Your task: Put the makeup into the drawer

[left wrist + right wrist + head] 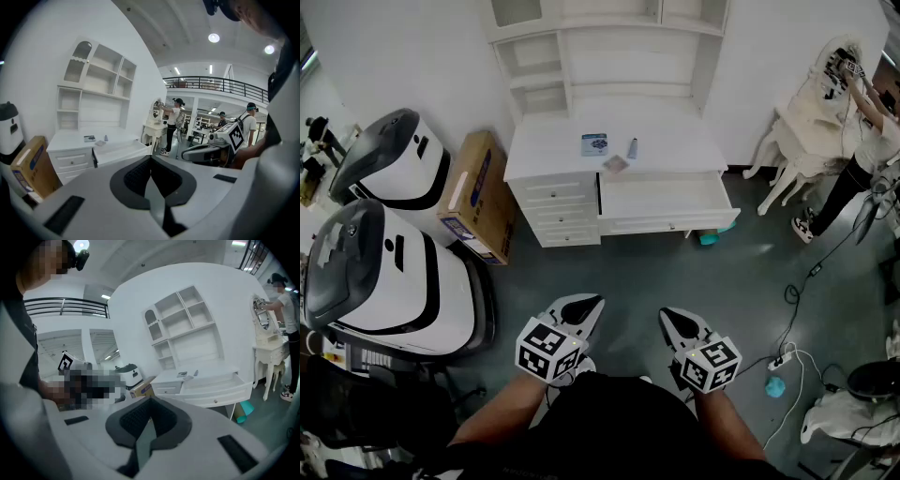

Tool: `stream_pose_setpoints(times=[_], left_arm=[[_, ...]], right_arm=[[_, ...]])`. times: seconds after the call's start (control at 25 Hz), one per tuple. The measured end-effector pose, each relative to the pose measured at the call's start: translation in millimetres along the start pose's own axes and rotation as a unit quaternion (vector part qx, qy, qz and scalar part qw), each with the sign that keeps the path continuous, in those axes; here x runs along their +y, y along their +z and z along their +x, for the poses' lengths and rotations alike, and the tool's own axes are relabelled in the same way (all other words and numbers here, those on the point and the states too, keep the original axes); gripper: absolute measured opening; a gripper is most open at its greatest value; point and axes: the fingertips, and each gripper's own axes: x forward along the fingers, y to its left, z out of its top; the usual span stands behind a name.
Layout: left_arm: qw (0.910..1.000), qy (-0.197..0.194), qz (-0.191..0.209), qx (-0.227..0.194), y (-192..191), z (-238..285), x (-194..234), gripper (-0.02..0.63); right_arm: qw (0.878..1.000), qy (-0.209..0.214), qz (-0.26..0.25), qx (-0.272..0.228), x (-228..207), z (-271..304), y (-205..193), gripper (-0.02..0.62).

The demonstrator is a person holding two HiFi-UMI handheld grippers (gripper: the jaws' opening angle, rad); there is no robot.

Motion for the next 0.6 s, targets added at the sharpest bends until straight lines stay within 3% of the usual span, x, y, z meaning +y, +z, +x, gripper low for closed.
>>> stream_pose_setpoints(times=[0.6], left_arm=[[1.0000,-0.003,-0.003,-0.001,-1.8,-1.6,5.2,0.011]], right_arm=[[1.000,0.002,0.010,-0.002,2.7,5.1,-1.1,0.026]])
